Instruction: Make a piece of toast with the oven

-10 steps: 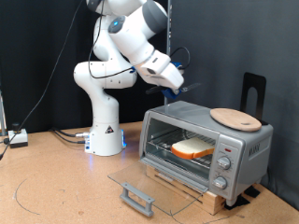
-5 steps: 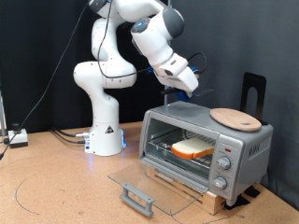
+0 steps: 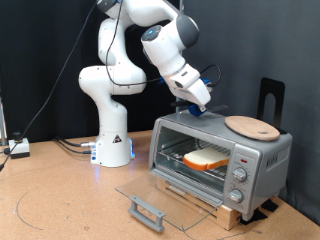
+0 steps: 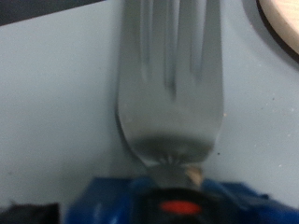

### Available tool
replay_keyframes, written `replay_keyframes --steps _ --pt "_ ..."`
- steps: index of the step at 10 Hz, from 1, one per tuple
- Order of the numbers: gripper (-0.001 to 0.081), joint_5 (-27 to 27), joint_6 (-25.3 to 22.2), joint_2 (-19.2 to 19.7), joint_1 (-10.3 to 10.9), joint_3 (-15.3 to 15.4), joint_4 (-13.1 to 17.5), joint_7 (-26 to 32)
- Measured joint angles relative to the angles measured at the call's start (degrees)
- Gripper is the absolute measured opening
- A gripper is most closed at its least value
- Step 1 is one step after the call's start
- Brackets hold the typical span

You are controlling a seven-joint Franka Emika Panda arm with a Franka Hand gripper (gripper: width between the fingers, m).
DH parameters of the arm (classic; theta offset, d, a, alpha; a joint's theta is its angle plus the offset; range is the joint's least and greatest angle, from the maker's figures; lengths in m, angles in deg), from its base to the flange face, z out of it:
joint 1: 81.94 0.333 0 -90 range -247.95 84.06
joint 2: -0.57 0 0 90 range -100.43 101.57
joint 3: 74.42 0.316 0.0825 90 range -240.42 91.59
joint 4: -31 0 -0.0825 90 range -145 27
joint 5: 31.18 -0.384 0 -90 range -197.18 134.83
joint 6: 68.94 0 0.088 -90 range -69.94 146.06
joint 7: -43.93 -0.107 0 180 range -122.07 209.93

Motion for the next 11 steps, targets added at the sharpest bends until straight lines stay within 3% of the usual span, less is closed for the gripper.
replay_keyframes --steps 1,2,3,4,6,9,11 --pt "0.0594 -0.55 0.07 0.51 0.0 0.0 -0.04 0.54" --pt "0.0594 -1.03 0.07 0.79 0.03 0.0 -0.04 0.94" --pt "0.0752 -1.73 0.07 0.86 0.1 0.0 -0.04 1.64" --pt "0.0792 -2.96 0.07 0.68 0.16 -0.15 0.11 3.0" --pt "0.0806 -4.5 -0.62 -1.28 0.44 -2.08 0.85 4.89" --pt "0.0807 -3.73 -6.89 -6.21 0.46 -7.47 1.85 4.79" --pt "0.0807 -3.91 -5.2 -6.06 -0.02 -6.95 2.0 4.84"
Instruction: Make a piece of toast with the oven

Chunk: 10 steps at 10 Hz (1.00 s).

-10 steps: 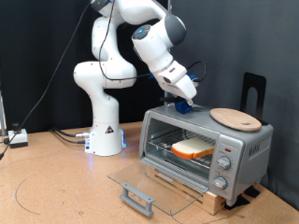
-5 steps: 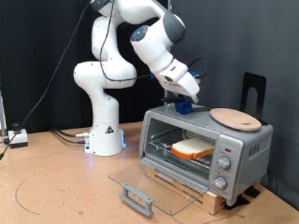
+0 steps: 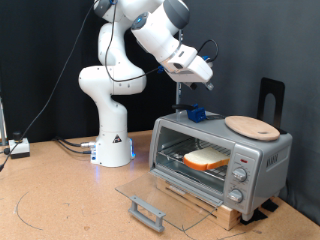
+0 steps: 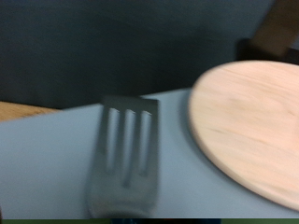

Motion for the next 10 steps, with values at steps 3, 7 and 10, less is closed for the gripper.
replay_keyframes --steps 3,7,10 --pt "0.0807 -0.15 5.64 0.13 -4.42 -1.8 0.05 -0.23" --pt "0.0807 6.59 3.03 1.91 -11.29 -7.28 1.31 -0.36" --pt "0.0807 13.35 -1.07 5.19 -14.88 -12.9 2.95 2.11"
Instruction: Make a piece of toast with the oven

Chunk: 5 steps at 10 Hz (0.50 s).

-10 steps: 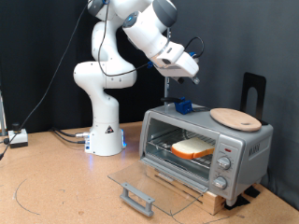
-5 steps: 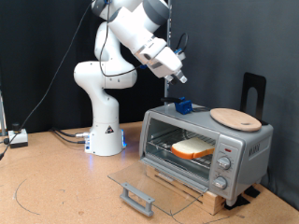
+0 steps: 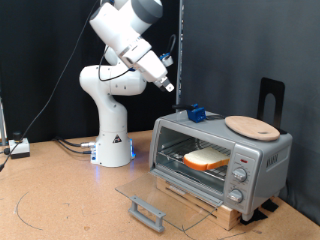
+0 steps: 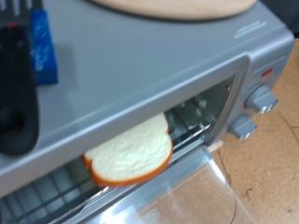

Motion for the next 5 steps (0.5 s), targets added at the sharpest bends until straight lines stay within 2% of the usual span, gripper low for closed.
replay_keyframes --steps 3,4,5 --pt "0.0807 4.43 -2.6 5.71 -2.26 -4.29 3.19 3.56" --pt "0.0807 4.42 -2.38 5.57 -2.25 -4.09 3.04 3.55" --pt "0.0807 4.58 -3.4 5.76 -2.6 -3.63 3.05 -2.84"
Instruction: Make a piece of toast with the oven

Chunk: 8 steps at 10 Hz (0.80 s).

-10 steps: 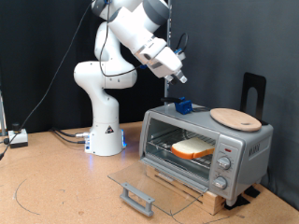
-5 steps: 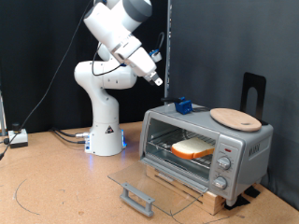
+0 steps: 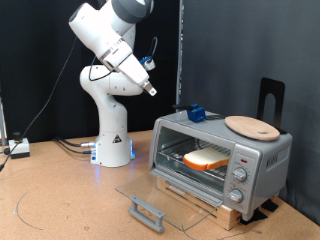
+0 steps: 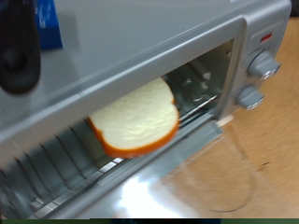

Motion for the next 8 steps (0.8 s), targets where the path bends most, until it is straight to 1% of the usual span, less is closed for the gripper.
replay_keyframes --steps 1,3,4,5,6,8 --pt "0.0807 0.06 -0.95 0.55 -0.43 0.69 0.4 -7.4" --pt "0.0807 -0.51 -1.18 2.31 -0.92 1.85 1.52 -22.25" --pt "0.0807 -0.57 -1.21 2.91 -1.21 2.39 1.99 -28.22" --pt "0.0807 -0.55 -1.19 2.9 -1.14 2.35 1.94 -25.62" --pt "0.0807 -0.32 -3.57 3.2 -1.36 2.28 2.0 -29.51" --pt "0.0807 -0.35 -9.93 5.64 -2.02 1.89 3.61 -41.17"
